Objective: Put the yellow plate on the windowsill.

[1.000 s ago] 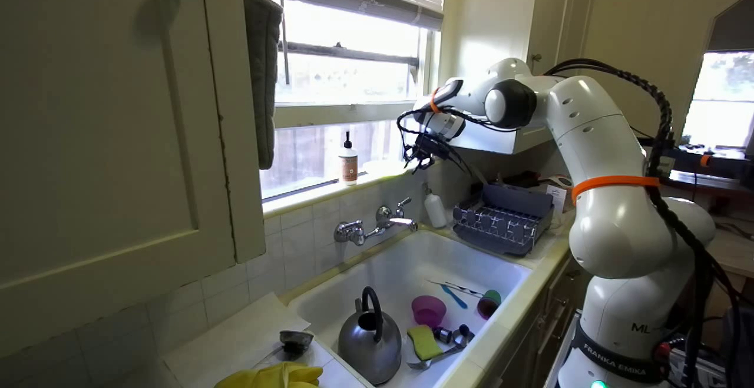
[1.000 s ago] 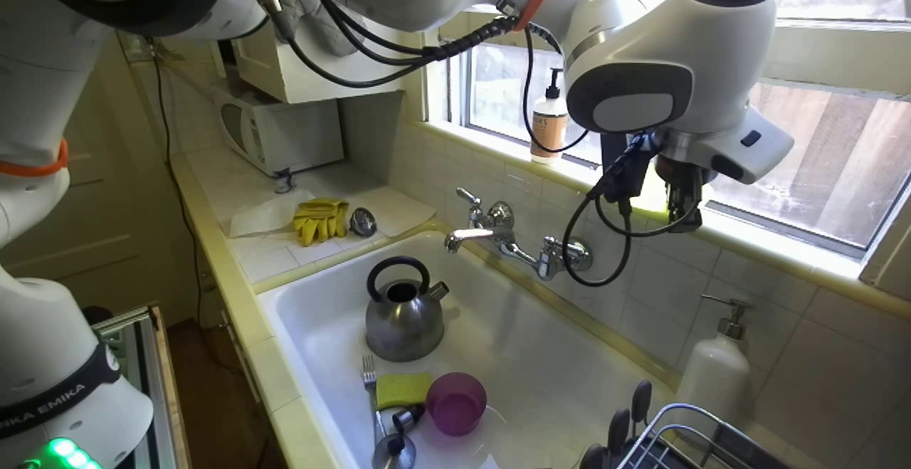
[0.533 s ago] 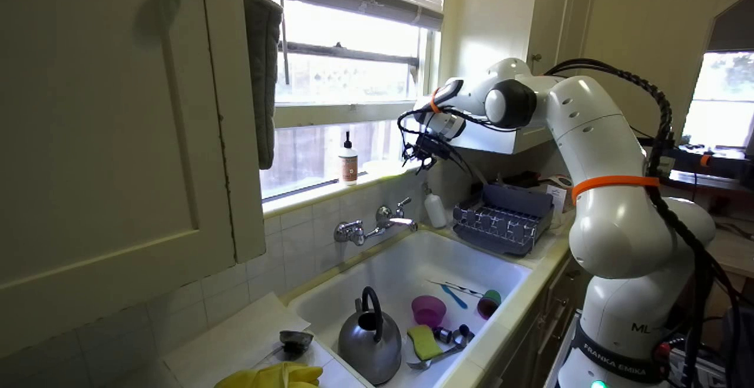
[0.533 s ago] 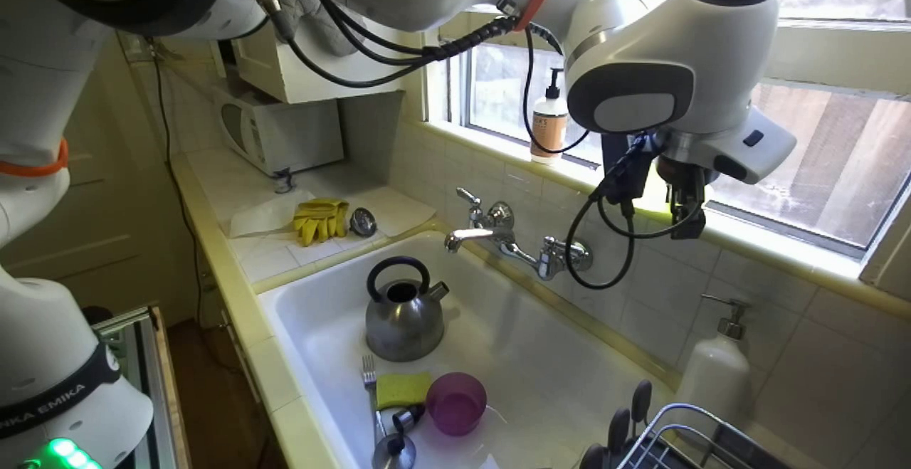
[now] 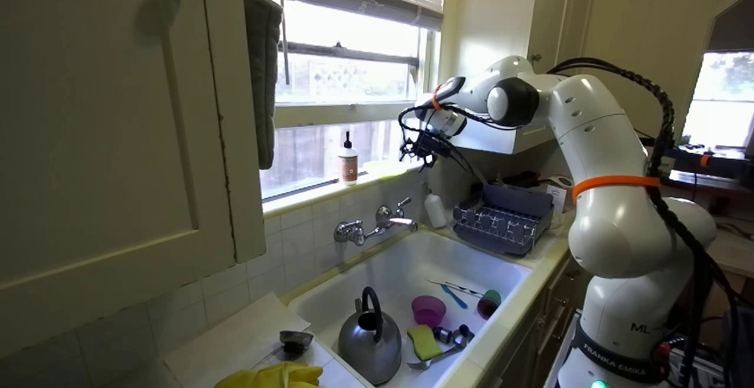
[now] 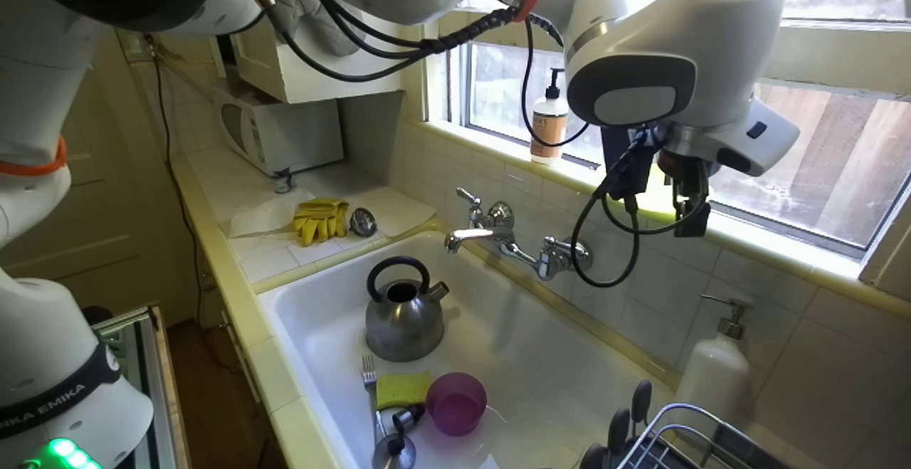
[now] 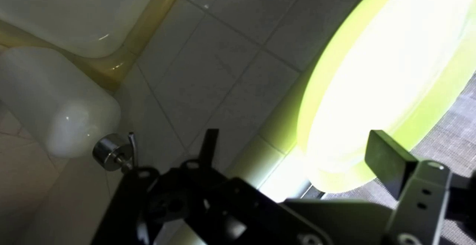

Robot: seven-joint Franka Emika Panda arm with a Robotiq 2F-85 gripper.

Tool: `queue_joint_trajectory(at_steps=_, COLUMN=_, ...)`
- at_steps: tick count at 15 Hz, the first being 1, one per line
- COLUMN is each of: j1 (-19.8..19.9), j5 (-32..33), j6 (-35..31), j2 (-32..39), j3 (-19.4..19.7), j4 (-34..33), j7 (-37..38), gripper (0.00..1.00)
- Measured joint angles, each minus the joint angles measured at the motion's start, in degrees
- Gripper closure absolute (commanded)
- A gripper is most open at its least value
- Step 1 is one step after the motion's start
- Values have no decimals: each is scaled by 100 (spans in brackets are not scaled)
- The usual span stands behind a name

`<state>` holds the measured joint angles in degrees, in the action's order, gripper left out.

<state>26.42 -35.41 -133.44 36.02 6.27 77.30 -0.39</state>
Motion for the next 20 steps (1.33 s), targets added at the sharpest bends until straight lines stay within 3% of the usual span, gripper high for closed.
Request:
queue_joint_trajectory(at_steps=5, j1=153, j5=-137, j6=8, j2=-168, j3=-154, j4=152, j7=-608, gripper=0)
queue_joint_trajectory(at_steps=12, j1=543, j5=-545, j6=156, j2=-814, j3=-460, j4=695, j7=-2368, gripper=0)
queue_joint_trajectory(at_steps=20, j1=420, j5=-469, j6=468, j2=-1740, j3=-223, j4=1473, j7=-3904, gripper=0)
